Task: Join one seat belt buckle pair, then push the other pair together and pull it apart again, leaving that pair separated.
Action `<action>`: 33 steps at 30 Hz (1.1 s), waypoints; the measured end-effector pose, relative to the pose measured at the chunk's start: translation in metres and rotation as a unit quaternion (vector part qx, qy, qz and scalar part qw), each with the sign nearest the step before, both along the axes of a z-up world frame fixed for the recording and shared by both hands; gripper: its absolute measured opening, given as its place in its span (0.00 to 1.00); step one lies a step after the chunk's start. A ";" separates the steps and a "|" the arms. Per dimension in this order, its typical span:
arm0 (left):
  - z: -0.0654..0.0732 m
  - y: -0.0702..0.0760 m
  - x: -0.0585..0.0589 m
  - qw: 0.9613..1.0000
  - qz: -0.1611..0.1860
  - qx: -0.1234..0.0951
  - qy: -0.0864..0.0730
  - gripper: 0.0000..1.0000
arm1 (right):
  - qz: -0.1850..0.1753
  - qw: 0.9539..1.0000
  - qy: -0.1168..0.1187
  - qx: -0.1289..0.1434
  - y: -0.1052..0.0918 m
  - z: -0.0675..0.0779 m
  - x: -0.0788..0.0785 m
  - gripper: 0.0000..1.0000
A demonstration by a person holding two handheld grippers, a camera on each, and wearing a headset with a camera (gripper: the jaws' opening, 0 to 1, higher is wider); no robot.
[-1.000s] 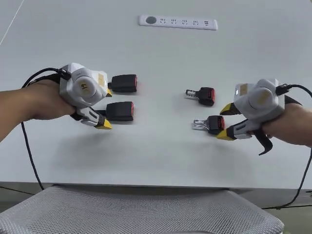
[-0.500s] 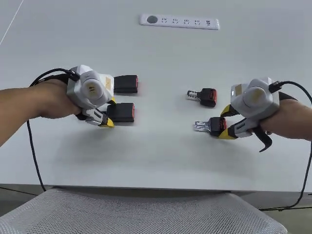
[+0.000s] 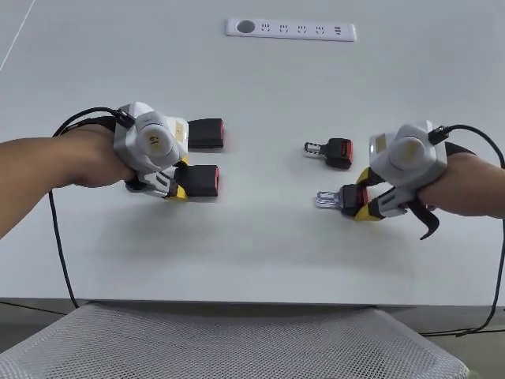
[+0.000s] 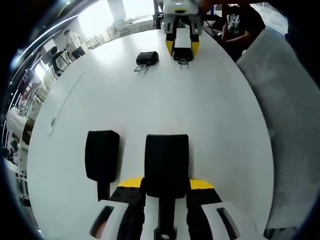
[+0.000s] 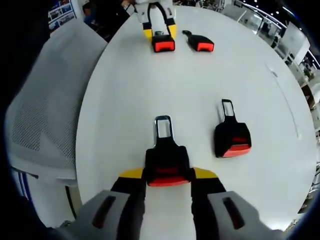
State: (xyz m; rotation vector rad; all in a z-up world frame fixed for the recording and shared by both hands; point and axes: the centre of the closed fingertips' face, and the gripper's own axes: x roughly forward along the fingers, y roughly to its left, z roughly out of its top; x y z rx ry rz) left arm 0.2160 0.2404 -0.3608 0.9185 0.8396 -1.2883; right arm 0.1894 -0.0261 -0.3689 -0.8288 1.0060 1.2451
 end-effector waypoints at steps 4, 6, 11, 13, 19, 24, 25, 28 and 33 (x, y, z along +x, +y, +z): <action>0.000 0.000 -0.001 1.000 -0.007 0.002 -0.005 0.31 | 0.010 1.000 -0.003 0.004 0.001 0.000 0.003 0.35; -0.001 0.001 0.000 1.000 -0.005 -0.002 -0.003 0.31 | 0.000 1.000 -0.003 0.013 0.003 0.000 0.006 0.34; 0.000 0.000 0.000 1.000 -0.009 -0.002 -0.001 0.31 | 0.015 1.000 -0.011 0.007 0.005 -0.001 0.007 0.34; 0.000 0.000 0.000 1.000 -0.011 -0.001 0.000 0.31 | 0.015 1.000 -0.011 0.005 0.005 -0.001 0.007 0.34; 0.000 0.001 0.001 1.000 -0.011 -0.001 0.002 0.31 | 0.013 1.000 -0.012 0.004 0.006 -0.001 0.008 0.34; 0.000 0.001 0.002 1.000 -0.012 0.001 0.003 0.31 | 0.001 1.000 -0.010 0.003 0.007 -0.001 0.010 0.34; 0.000 0.001 0.002 1.000 -0.011 0.002 0.003 0.31 | -0.004 1.000 -0.011 0.005 0.008 -0.001 0.011 0.34; -0.001 0.001 0.002 1.000 -0.011 0.003 0.004 0.31 | -0.009 1.000 -0.013 0.010 0.014 -0.001 0.013 0.34; 0.000 0.000 0.002 1.000 -0.009 0.003 0.006 0.31 | -0.006 1.000 -0.020 0.022 0.031 0.000 0.016 0.34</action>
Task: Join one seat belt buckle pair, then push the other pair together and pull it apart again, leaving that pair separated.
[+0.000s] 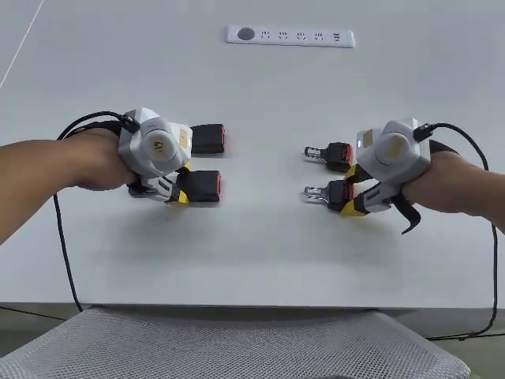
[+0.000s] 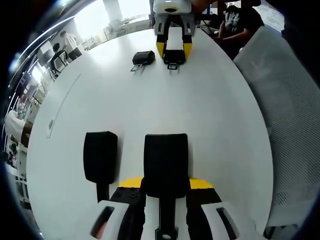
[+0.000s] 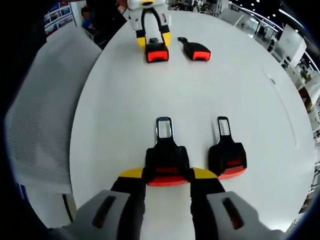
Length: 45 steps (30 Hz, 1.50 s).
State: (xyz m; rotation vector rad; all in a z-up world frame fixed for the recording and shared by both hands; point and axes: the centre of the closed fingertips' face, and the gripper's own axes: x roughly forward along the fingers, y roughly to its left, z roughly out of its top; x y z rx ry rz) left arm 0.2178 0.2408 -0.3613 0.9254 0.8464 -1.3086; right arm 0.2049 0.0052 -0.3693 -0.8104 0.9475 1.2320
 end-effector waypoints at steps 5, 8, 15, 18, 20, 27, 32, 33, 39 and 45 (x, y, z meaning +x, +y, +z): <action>0.000 0.000 0.000 1.000 0.003 0.001 0.001 0.31 | 0.001 1.000 -0.004 0.010 0.013 0.000 0.001 0.34; 0.000 0.000 0.000 1.000 0.002 0.001 0.002 0.31 | 0.004 1.000 -0.006 0.013 0.020 0.000 0.002 0.34; 0.000 0.000 -0.001 1.000 0.005 -0.004 0.003 0.31 | 0.006 0.999 -0.013 0.035 0.051 0.001 0.005 0.34; 0.001 0.000 -0.001 1.000 0.004 -0.005 0.003 0.31 | 0.006 0.999 -0.015 0.044 0.064 0.001 0.007 0.34; 0.001 0.000 -0.001 1.000 0.003 -0.004 0.003 0.31 | 0.003 0.999 -0.016 0.050 0.072 0.001 0.009 0.34; -0.009 0.002 0.009 1.000 0.003 -0.004 0.007 0.31 | 0.006 0.998 -0.022 0.065 0.102 -0.001 0.017 0.34; -0.012 0.004 0.012 1.000 0.004 -0.002 0.008 0.31 | 0.012 0.997 -0.025 0.070 0.116 -0.002 0.020 0.34; -0.013 0.004 0.013 1.000 0.004 -0.002 0.008 0.31 | 0.012 0.997 -0.025 0.071 0.118 -0.002 0.020 0.34; -0.015 0.005 0.014 1.000 0.004 -0.001 0.008 0.31 | 0.019 0.997 -0.030 0.068 0.128 -0.003 0.020 0.35; -0.016 0.005 0.015 1.000 0.004 0.000 0.007 0.31 | 0.016 0.997 -0.030 0.067 0.134 -0.004 0.020 0.35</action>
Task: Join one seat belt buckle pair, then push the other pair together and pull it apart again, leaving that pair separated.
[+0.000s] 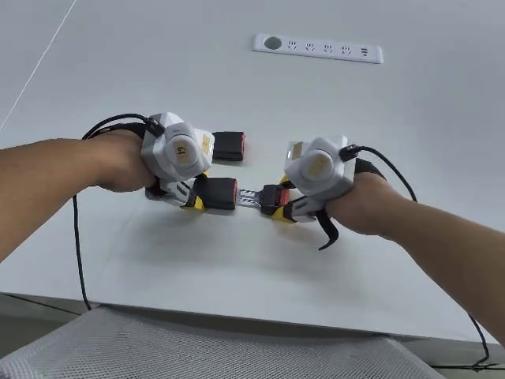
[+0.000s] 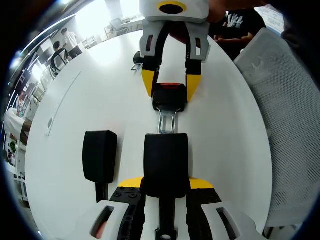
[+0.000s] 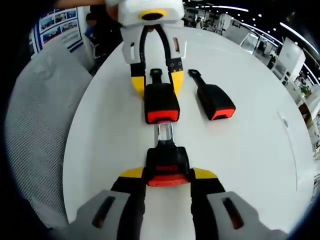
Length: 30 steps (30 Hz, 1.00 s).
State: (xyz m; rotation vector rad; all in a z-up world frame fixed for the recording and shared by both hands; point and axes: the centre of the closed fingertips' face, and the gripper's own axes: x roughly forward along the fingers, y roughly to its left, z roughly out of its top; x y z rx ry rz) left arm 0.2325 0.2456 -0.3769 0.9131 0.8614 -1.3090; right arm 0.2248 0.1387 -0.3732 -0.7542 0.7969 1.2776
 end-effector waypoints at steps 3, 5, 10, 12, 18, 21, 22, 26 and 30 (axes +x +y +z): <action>0.001 0.000 -0.001 1.000 -0.001 0.000 0.000 0.31 | 0.003 1.000 0.000 0.000 0.003 0.000 0.000 0.35; 0.001 0.000 -0.001 1.000 -0.001 0.001 0.000 0.31 | 0.004 1.000 0.000 -0.001 0.005 0.000 0.000 0.35; 0.002 -0.001 -0.003 1.000 -0.002 0.003 0.000 0.31 | 0.008 1.000 -0.005 -0.008 0.005 0.000 -0.001 0.34; 0.002 -0.001 -0.003 1.000 -0.003 0.002 0.000 0.31 | 0.014 1.000 -0.011 -0.008 0.008 0.002 -0.001 0.34; 0.002 -0.001 -0.003 1.000 -0.003 0.002 0.001 0.31 | 0.008 1.000 -0.004 0.005 0.014 0.001 0.001 0.34; 0.003 -0.001 -0.004 1.000 -0.005 -0.001 0.002 0.31 | 0.016 1.000 -0.007 0.010 0.016 0.001 0.002 0.34; 0.003 -0.001 -0.004 1.000 -0.008 -0.002 0.002 0.31 | 0.020 1.000 -0.007 0.017 0.019 0.002 0.001 0.34; 0.003 -0.002 -0.004 1.000 -0.014 -0.005 0.007 0.31 | 0.022 1.000 -0.004 0.012 0.020 0.002 0.002 0.34; 0.003 -0.002 -0.005 1.000 -0.017 -0.001 0.008 0.31 | 0.026 1.000 -0.006 0.015 0.022 0.002 0.004 0.33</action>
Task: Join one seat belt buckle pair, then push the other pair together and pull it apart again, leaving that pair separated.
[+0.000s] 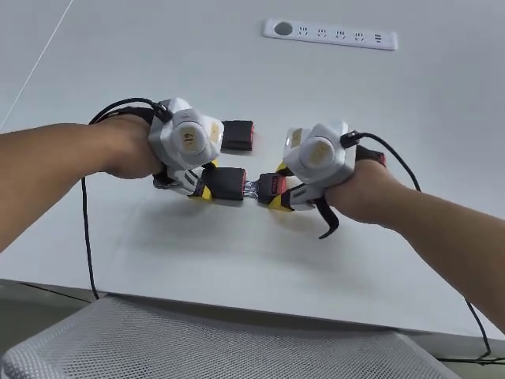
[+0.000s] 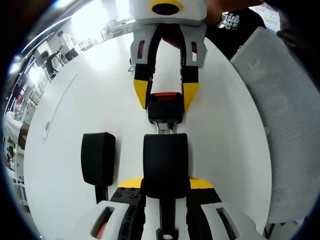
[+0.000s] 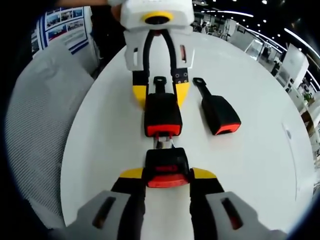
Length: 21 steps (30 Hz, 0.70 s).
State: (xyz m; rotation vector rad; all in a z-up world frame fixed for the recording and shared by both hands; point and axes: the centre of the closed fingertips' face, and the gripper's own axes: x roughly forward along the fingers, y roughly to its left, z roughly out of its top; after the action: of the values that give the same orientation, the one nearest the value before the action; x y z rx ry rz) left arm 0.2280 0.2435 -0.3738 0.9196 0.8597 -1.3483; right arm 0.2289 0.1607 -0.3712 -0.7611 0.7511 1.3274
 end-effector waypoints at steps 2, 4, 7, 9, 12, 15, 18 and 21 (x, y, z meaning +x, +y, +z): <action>0.000 0.000 0.000 1.000 0.003 -0.001 0.002 0.31 | -0.004 1.000 0.001 -0.002 0.002 0.000 0.000 0.32; 0.000 0.000 0.001 1.000 0.004 0.000 0.002 0.31 | -0.007 1.000 0.000 -0.003 0.004 0.001 -0.001 0.32; 0.001 0.000 0.000 1.000 0.003 0.001 0.001 0.31 | -0.006 1.000 0.000 -0.002 0.005 0.002 0.000 0.32; 0.001 -0.001 0.000 1.000 -0.001 0.001 0.001 0.31 | -0.003 1.000 0.001 -0.002 0.005 0.002 0.001 0.32; 0.001 -0.001 0.000 1.000 -0.007 0.000 0.001 0.31 | 0.001 1.000 0.000 -0.001 0.005 0.003 -0.001 0.31; 0.002 -0.002 -0.001 1.000 -0.009 0.000 0.001 0.30 | 0.004 1.000 -0.003 0.002 0.010 0.003 -0.001 0.31; 0.002 -0.002 -0.001 1.000 -0.008 0.002 0.001 0.30 | 0.006 1.000 -0.004 -0.002 0.017 0.001 0.001 0.31; 0.002 -0.001 -0.001 1.000 -0.005 0.003 0.000 0.30 | 0.001 1.000 0.001 0.003 0.016 0.001 0.002 0.31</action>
State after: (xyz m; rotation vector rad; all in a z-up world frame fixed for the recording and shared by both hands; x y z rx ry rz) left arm 0.2270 0.2424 -0.3715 0.9295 0.8615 -1.3552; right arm 0.2304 0.1763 -0.3699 -0.7560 0.7484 1.3317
